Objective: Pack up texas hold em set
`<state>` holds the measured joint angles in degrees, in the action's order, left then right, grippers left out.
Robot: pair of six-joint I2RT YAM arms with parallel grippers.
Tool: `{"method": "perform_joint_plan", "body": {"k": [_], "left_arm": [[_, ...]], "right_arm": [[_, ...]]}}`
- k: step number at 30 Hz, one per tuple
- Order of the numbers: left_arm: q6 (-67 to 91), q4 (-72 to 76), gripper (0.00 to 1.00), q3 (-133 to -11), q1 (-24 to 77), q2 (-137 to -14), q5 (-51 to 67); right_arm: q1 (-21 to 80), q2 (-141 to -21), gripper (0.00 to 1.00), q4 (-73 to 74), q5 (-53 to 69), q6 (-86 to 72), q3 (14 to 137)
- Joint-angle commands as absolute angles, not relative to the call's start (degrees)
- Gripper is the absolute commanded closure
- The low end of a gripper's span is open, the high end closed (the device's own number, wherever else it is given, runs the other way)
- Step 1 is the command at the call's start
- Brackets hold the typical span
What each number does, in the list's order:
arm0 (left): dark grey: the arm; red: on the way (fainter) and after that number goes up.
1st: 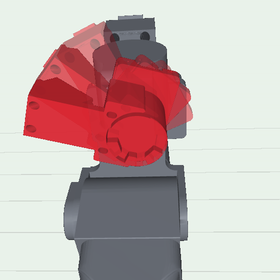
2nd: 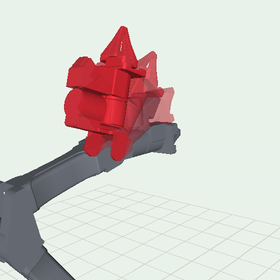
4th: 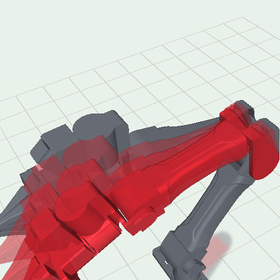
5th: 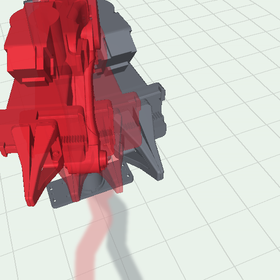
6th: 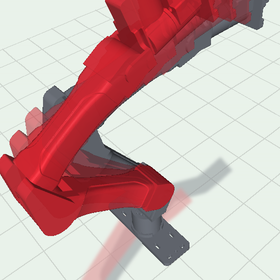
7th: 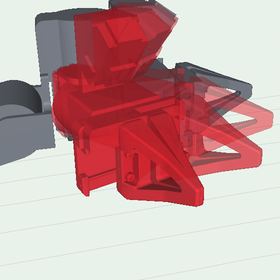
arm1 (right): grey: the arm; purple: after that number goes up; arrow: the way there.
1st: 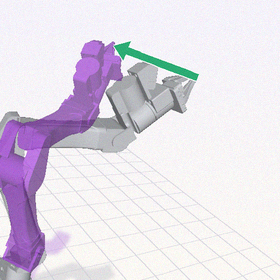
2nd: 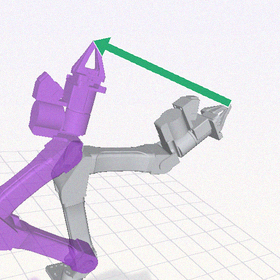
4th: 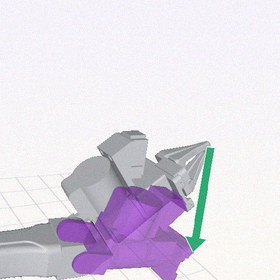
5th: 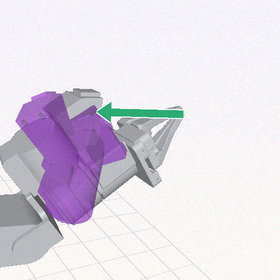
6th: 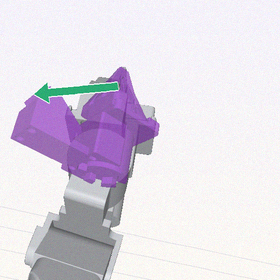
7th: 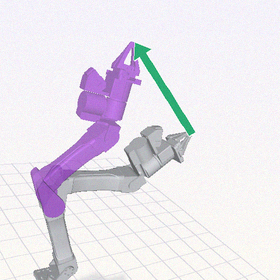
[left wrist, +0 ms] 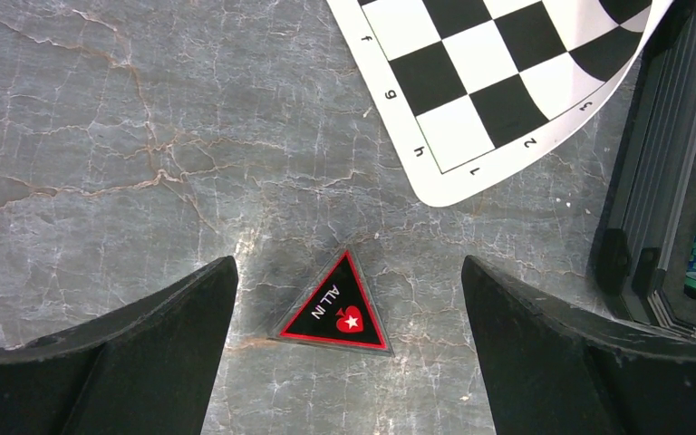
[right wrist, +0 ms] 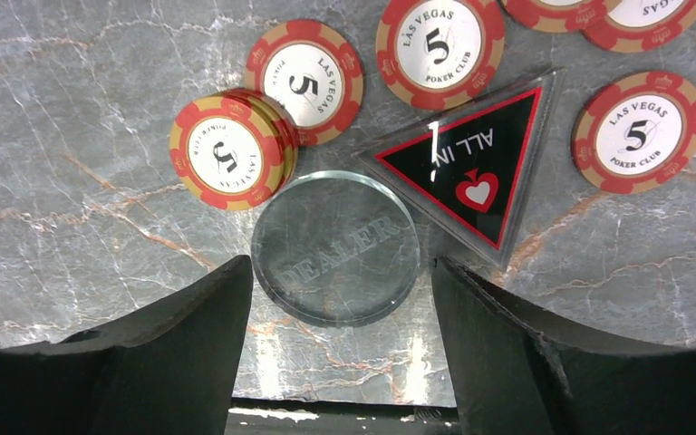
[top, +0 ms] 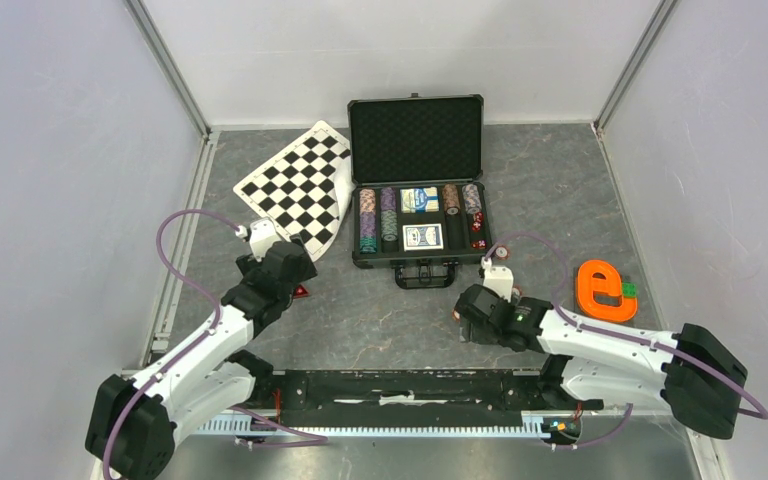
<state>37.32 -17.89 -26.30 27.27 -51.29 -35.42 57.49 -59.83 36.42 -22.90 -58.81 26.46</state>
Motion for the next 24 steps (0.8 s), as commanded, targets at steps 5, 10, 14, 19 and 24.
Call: {"method": "perform_joint_plan", "body": {"k": [5,10,14,19,24], "left_arm": [[38.8,-15.4,0.00,-26.7,26.9,-50.7,-35.5],[38.7,-14.5,0.00,-26.6,26.8,-50.4,-33.1],[40.9,-16.3,0.00,-27.1,26.8,-48.7,-29.8],[42.5,-17.3,0.00,-26.6,26.8,-47.1,-28.1],[43.1,-17.3,0.00,-26.8,26.8,-47.4,-27.1]], "right_arm": [[54.6,-60.2,0.26,32.9,-21.5,-56.2,25.4],[54.5,-61.6,0.38,37.3,-21.1,-52.6,29.7],[54.5,-56.6,0.40,42.1,-19.6,-50.6,34.1],[54.5,-54.8,0.42,44.5,-17.5,-45.8,40.4],[50.3,-62.8,0.43,41.4,-18.5,-35.6,52.2]]}}
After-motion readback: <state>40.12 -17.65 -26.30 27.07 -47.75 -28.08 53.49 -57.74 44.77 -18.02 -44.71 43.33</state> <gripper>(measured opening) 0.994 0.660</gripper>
